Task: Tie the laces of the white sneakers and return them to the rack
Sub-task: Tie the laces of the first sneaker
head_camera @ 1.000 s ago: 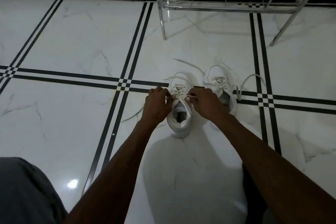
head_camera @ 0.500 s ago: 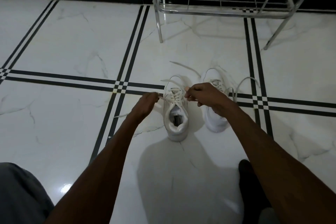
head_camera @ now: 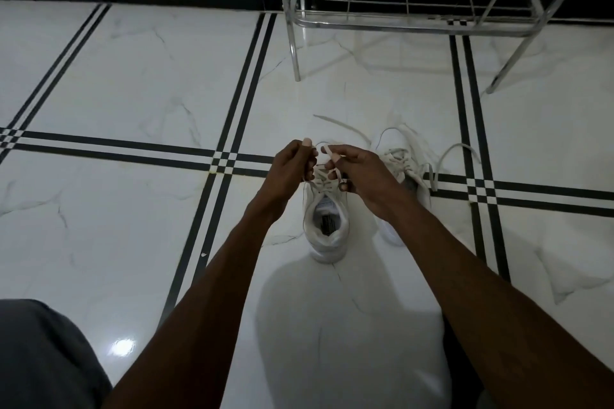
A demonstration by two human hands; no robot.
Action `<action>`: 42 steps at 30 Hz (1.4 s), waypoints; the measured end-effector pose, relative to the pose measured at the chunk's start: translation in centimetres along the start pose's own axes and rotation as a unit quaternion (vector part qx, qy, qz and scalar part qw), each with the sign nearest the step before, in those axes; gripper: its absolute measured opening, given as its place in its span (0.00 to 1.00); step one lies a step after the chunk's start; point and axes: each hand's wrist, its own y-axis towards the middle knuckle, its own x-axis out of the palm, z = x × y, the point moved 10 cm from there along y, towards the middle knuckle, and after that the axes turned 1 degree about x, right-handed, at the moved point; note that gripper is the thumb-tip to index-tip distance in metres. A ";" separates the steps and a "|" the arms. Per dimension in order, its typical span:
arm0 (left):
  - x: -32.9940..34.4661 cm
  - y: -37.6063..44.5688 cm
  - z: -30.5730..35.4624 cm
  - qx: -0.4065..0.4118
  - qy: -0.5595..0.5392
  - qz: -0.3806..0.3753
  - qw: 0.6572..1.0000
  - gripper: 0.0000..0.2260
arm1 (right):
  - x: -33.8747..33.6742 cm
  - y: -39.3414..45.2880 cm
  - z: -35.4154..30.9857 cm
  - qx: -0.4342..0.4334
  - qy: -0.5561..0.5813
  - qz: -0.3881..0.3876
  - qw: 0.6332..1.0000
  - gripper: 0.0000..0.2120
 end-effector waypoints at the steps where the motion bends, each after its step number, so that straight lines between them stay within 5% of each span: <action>1: 0.1 -0.1 -0.1 0.003 0.011 -0.002 1.000 0.14 | 0.1 0.1 0.2 -0.002 -0.014 0.001 1.000 0.13; 11: 0.7 -1.1 1.6 0.076 0.148 -0.041 0.985 0.11 | -1.2 0.2 0.6 0.036 0.026 0.088 0.995 0.12; 17: 1.3 -1.0 2.1 0.115 0.270 -0.051 0.954 0.07 | -0.3 0.3 -0.3 -0.012 -0.008 0.026 1.000 0.07; 21: 0.8 -0.8 1.9 0.113 0.268 -0.034 0.956 0.12 | 1.2 -0.3 -1.2 -0.040 -0.023 -0.077 0.996 0.11; 26: 0.9 -0.5 0.6 0.096 0.237 -0.034 0.966 0.18 | -0.3 -0.1 -1.2 -0.031 0.008 0.051 0.998 0.10; 29: 0.0 -0.6 -0.3 0.066 0.152 -0.027 0.986 0.20 | -0.2 0.3 -0.5 -0.027 0.058 0.037 0.997 0.09; 33: -1.2 -0.4 -1.7 0.014 0.119 -0.009 0.993 0.24 | 0.8 0.0 -1.7 -0.080 -0.154 -0.045 0.984 0.08; 37: -1.0 -0.2 -2.1 0.009 0.091 -0.008 0.996 0.22 | 1.1 0.0 -3.7 -0.144 -0.430 -0.031 0.891 0.07; 42: -1.1 -0.5 -1.5 0.026 0.040 -0.011 0.999 0.19 | 1.3 -0.3 -5.1 -0.224 -0.449 0.061 0.863 0.03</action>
